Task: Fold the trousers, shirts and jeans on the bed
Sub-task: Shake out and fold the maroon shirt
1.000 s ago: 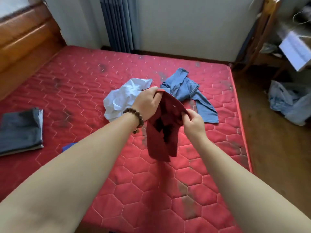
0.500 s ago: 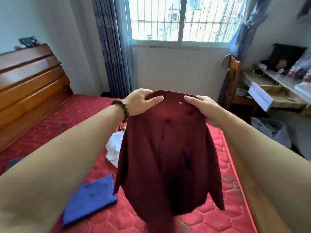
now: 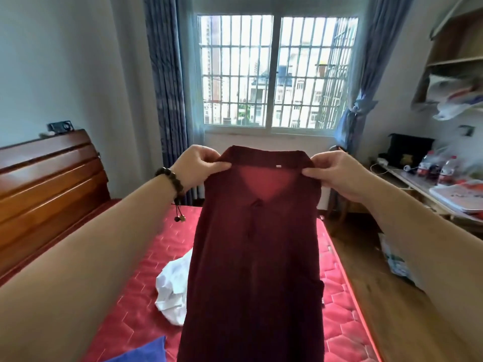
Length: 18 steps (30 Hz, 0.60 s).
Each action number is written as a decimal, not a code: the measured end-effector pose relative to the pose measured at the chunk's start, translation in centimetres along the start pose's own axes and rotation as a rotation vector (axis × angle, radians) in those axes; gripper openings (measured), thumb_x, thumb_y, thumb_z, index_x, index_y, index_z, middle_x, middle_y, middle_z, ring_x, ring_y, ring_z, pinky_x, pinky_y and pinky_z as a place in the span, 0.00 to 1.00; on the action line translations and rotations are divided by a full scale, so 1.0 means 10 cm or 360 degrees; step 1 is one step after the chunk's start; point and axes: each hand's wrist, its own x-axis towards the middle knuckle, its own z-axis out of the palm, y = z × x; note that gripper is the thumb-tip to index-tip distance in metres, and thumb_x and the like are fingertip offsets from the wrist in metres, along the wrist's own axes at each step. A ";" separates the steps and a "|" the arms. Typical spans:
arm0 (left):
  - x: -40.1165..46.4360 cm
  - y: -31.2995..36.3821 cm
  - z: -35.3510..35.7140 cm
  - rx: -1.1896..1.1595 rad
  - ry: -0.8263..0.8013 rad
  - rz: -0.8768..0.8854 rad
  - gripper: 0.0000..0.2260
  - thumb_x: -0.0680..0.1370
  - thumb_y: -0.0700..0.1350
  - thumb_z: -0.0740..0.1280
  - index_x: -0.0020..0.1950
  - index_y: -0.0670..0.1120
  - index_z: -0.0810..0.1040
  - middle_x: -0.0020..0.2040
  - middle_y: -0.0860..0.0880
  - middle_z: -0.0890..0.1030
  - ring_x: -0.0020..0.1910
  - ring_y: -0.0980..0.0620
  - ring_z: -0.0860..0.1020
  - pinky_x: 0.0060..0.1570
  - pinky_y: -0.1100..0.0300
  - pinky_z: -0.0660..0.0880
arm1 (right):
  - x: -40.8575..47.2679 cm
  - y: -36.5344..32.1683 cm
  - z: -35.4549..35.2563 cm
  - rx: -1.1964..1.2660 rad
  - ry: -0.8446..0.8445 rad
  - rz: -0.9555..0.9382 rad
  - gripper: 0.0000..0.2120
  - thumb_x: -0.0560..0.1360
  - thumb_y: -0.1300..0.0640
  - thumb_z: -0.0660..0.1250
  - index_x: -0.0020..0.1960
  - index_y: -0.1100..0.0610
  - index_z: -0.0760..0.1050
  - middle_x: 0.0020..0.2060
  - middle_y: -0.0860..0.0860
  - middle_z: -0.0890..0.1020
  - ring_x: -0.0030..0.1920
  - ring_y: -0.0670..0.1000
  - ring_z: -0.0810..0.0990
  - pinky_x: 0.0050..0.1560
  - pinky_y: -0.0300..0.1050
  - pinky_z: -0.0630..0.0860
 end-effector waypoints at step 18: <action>0.03 0.20 -0.08 0.0346 0.0154 0.0264 0.10 0.77 0.47 0.68 0.38 0.44 0.76 0.35 0.48 0.77 0.30 0.59 0.73 0.31 0.69 0.71 | 0.01 -0.17 0.06 -0.0596 0.0566 -0.0259 0.07 0.75 0.58 0.69 0.38 0.53 0.77 0.28 0.44 0.78 0.29 0.40 0.74 0.34 0.32 0.68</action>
